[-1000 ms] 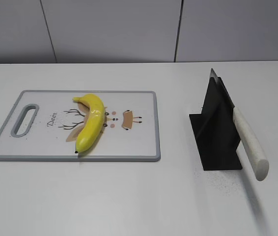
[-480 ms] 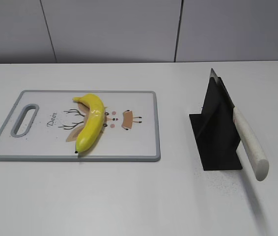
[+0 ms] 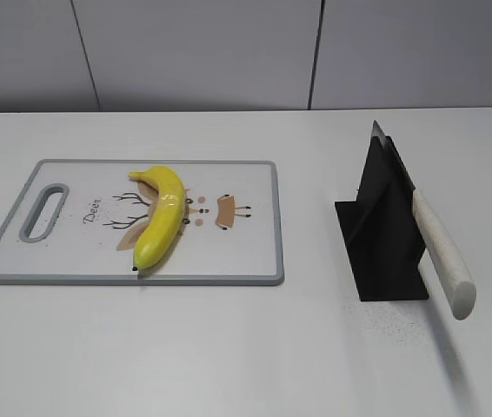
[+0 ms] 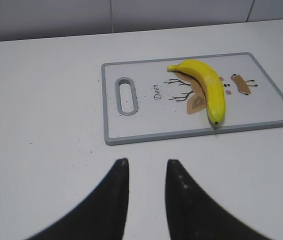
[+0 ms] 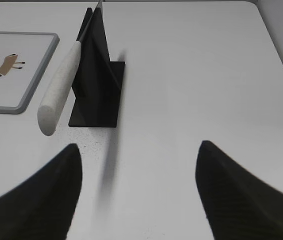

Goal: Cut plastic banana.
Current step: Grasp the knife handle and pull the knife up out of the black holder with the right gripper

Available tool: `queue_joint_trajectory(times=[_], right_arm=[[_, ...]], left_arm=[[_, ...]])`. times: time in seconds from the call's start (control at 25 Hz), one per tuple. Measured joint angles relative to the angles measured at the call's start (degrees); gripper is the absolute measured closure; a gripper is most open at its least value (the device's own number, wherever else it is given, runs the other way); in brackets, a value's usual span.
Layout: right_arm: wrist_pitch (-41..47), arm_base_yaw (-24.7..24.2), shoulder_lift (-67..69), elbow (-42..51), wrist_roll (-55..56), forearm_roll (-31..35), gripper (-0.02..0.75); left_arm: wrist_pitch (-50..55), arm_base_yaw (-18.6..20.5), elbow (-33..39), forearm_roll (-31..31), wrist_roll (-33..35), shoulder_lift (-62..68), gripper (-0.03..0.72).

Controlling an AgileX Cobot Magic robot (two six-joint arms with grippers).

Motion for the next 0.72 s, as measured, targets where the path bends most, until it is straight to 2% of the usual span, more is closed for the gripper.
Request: queue_joint_trajectory(times=[0.72], right_arm=[[0.0, 0.0, 0.0, 0.0, 0.0, -1.1, 0.183]], left_arm=[[0.0, 0.0, 0.0, 0.0, 0.0, 0.0, 0.447]])
